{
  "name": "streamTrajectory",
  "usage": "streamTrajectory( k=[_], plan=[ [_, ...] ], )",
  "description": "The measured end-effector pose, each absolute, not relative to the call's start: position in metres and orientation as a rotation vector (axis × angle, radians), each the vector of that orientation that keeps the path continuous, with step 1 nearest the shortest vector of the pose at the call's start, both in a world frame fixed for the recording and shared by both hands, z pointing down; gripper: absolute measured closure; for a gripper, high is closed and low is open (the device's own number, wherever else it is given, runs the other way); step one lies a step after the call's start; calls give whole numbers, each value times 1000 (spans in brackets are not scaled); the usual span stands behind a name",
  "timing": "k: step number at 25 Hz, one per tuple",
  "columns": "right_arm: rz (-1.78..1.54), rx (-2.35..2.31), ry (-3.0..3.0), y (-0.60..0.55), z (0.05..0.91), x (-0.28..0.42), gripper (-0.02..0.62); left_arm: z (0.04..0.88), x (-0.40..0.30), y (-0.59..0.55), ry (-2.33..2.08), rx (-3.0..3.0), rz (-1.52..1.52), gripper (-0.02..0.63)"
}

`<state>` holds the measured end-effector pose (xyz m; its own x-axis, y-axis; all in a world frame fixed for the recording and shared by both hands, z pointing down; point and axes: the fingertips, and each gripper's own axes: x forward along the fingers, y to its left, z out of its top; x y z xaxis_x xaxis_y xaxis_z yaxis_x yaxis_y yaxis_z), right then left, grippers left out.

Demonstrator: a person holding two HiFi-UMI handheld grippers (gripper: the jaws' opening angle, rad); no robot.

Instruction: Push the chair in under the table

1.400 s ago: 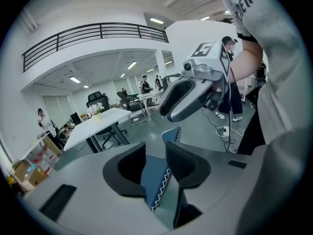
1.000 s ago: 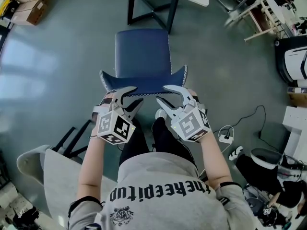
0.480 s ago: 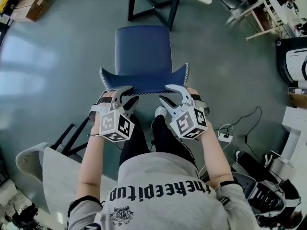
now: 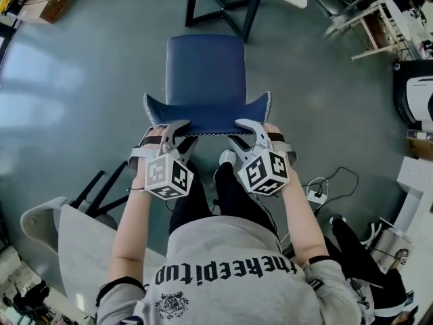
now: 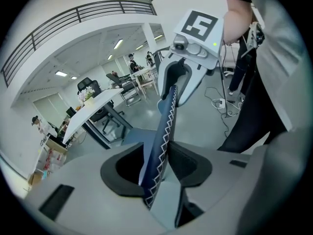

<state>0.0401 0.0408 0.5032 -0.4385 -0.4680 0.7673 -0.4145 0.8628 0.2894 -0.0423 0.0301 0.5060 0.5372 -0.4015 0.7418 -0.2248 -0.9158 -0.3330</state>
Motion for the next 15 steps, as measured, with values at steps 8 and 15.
streamTrajectory(
  k=[8, 15],
  plan=[
    [-93, 625, -2057, 39, 505, 38, 468, 508, -43, 28, 545, -2523, -1329, 462],
    [-106, 645, -2053, 30, 504, 42, 474, 509, -39, 19, 480, -2505, -1351, 481]
  ],
)
